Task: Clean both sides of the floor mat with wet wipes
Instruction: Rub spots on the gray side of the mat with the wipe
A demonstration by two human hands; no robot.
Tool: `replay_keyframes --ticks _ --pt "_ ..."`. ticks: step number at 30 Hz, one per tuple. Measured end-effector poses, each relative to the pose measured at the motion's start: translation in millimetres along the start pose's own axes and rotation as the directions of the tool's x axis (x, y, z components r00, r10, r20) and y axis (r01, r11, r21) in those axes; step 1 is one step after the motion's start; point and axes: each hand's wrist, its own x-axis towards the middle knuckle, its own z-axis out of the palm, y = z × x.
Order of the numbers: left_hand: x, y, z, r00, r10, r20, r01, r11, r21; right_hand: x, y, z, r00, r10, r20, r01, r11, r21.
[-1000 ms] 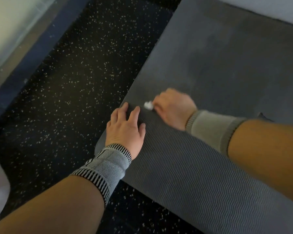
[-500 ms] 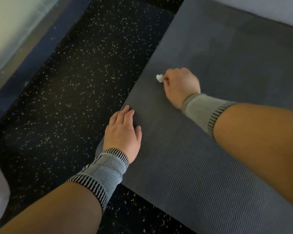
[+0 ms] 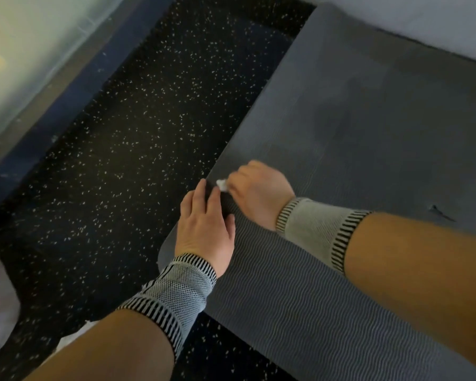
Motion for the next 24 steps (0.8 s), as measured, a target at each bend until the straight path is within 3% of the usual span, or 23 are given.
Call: replay_keyframes --ticks 2,3,6,7,8,10,12,14,17,19,22,24 --pt "2 -1 -1 1.0 -0.002 -0.001 0.002 1.0 -0.015 3 9 -3 0.99 -0.123 0.064 0.126 0.992 -0.031" --pt "3 -2 -1 1.0 0.0 -0.002 0.0 1.0 -0.016 13 19 -8 0.995 -0.089 0.043 0.092 0.994 -0.066" --pt "5 -3 -7 1.0 -0.017 -0.01 0.017 0.998 -0.057 41 41 -14 0.967 0.24 -0.084 -0.245 0.968 -0.055" --pt "6 -3 -9 1.0 -0.03 -0.008 0.029 0.996 -0.085 42 35 -12 0.956 0.273 -0.106 -0.278 0.96 -0.036" --pt "7 -4 -10 0.999 -0.047 -0.008 0.045 0.991 -0.123 39 21 -8 0.969 0.227 -0.101 -0.231 0.973 -0.021" --pt "8 -6 -13 0.996 -0.085 -0.024 0.078 0.974 -0.213 19 -12 3 1.0 -0.025 -0.002 0.025 1.0 0.014" --pt "8 -9 -13 0.995 -0.087 -0.044 0.073 0.964 -0.256 15 -12 0 0.978 -0.187 0.095 0.186 0.982 0.017" --pt "9 -11 -11 0.996 -0.074 -0.051 0.059 0.965 -0.257 39 14 -11 0.994 -0.091 0.064 0.097 0.992 -0.084" --pt "11 -12 -9 0.993 -0.098 -0.058 0.077 0.953 -0.293 63 41 -19 0.98 0.196 -0.033 -0.198 0.975 -0.098" --pt "11 -12 -10 0.992 -0.116 -0.048 0.094 0.94 -0.328 50 18 -11 0.991 0.125 -0.036 -0.127 0.99 -0.065" --pt "11 -13 -11 0.993 -0.114 -0.039 0.092 0.929 -0.358 15 -17 0 0.985 -0.154 0.081 0.153 0.988 0.021" --pt "12 -14 -11 0.995 -0.101 -0.029 0.085 0.938 -0.336 31 3 -8 0.984 -0.145 0.104 0.152 0.987 -0.054"
